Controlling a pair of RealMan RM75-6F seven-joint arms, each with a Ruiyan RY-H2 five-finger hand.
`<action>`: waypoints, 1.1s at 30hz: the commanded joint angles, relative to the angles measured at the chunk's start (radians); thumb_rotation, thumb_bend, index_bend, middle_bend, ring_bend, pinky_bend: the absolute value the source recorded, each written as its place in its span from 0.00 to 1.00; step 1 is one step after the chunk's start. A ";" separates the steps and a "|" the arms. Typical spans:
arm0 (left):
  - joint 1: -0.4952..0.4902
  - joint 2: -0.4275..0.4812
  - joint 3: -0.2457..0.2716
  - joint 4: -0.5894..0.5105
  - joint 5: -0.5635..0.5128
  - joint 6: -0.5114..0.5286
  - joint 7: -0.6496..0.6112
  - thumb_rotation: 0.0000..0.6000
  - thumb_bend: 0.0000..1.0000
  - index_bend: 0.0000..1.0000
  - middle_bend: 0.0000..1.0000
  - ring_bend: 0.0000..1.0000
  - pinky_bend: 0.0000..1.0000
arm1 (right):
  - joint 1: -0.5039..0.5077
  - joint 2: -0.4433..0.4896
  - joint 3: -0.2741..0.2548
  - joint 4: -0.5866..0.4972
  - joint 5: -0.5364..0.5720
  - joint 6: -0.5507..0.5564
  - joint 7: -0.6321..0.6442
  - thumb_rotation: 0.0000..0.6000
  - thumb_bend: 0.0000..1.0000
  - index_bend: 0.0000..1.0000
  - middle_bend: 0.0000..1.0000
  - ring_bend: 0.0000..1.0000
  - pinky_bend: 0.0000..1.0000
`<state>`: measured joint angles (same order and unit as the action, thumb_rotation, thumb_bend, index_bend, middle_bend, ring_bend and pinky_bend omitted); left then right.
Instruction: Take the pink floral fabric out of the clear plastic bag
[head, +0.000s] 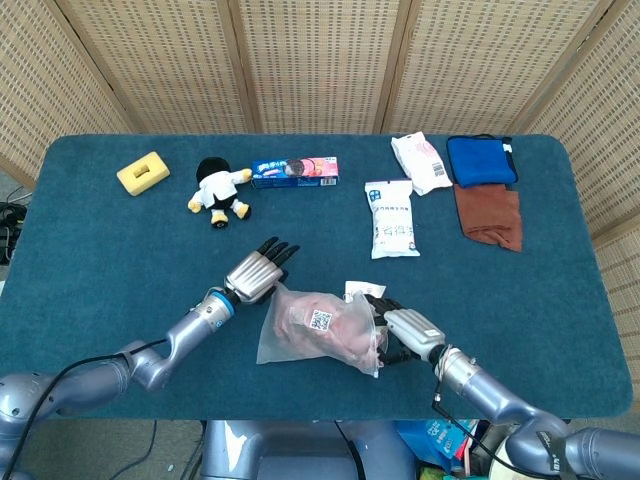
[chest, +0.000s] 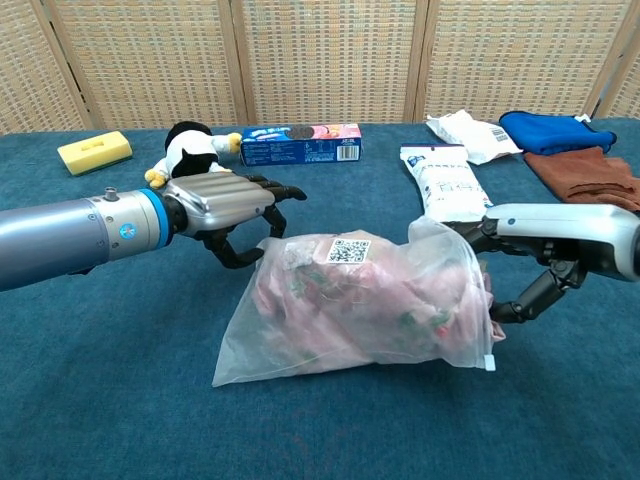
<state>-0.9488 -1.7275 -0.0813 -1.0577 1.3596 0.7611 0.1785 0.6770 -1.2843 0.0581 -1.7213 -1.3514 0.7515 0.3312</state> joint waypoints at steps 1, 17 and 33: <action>0.018 0.036 0.000 -0.016 0.016 0.031 -0.032 1.00 0.55 0.65 0.00 0.00 0.00 | -0.011 0.024 0.004 -0.007 -0.011 0.022 0.010 1.00 0.81 0.68 0.00 0.00 0.00; 0.262 0.471 0.048 -0.039 0.042 0.268 -0.271 1.00 0.55 0.66 0.00 0.00 0.00 | -0.086 0.215 0.042 0.042 -0.051 0.153 0.143 1.00 0.81 0.69 0.00 0.00 0.00; 0.396 0.467 0.090 0.087 0.035 0.234 -0.556 1.00 0.10 0.00 0.00 0.00 0.00 | -0.144 0.217 0.006 0.104 -0.108 0.240 0.038 1.00 0.00 0.00 0.00 0.00 0.00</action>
<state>-0.5664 -1.2740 0.0099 -0.9221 1.4005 0.9989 -0.3465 0.5512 -1.0696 0.0681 -1.6084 -1.4450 0.9505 0.4157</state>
